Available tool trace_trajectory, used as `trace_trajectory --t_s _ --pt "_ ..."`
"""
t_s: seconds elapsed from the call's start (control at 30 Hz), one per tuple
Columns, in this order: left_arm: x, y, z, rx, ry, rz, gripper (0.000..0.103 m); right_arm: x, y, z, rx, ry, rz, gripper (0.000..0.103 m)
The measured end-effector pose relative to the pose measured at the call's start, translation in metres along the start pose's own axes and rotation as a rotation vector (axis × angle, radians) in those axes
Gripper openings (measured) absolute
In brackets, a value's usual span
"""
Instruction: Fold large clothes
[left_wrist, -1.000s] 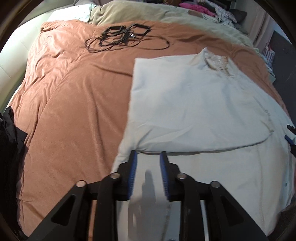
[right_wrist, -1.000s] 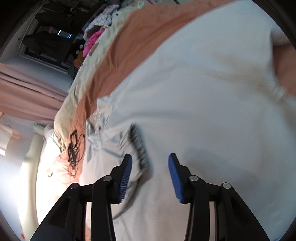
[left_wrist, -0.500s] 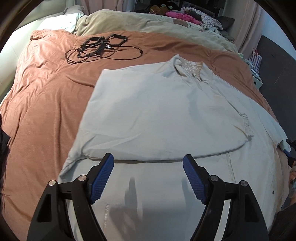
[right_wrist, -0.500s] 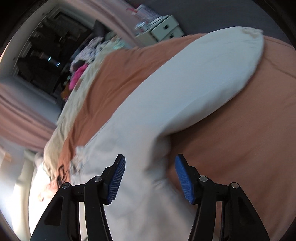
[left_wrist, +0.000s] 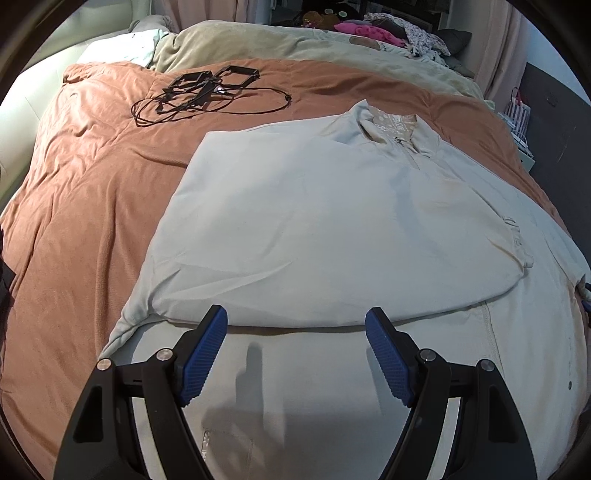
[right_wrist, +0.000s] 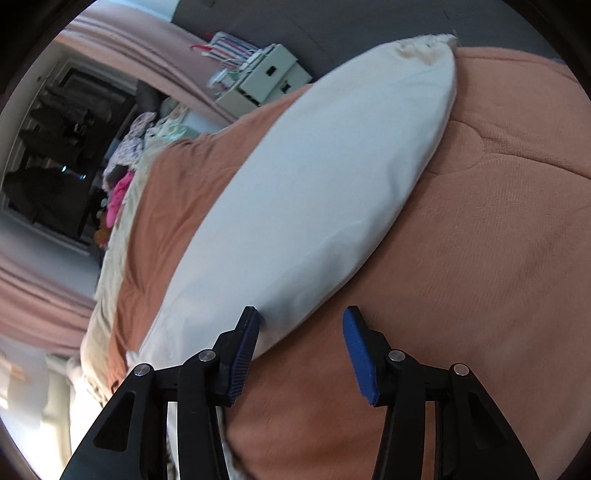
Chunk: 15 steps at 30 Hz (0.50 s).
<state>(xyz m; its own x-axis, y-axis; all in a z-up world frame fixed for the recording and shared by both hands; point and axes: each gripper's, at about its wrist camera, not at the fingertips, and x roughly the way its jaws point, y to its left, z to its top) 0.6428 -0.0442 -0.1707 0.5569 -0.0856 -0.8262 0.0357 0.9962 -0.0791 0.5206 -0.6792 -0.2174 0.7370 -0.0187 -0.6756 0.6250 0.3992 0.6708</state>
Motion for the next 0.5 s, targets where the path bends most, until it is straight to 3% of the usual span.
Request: trace_trajectory --t_s 0.13,0.3,0.5 --pt "0.0 -0.004 -0.002 0.022 -0.003 -0.001 0.078 0.014 -0.006 0.011 0.044 -0.018 -0.005 0.04" --pt "0.005 0.002 -0.003 0.0 0.02 -0.003 0.078 0.02 -0.003 0.014 0.044 -0.058 -0.026 0.009" --pt "0.001 0.005 0.002 -0.044 0.012 -0.028 0.078 -0.026 0.037 0.015 -0.032 -0.186 0.078 0.006"
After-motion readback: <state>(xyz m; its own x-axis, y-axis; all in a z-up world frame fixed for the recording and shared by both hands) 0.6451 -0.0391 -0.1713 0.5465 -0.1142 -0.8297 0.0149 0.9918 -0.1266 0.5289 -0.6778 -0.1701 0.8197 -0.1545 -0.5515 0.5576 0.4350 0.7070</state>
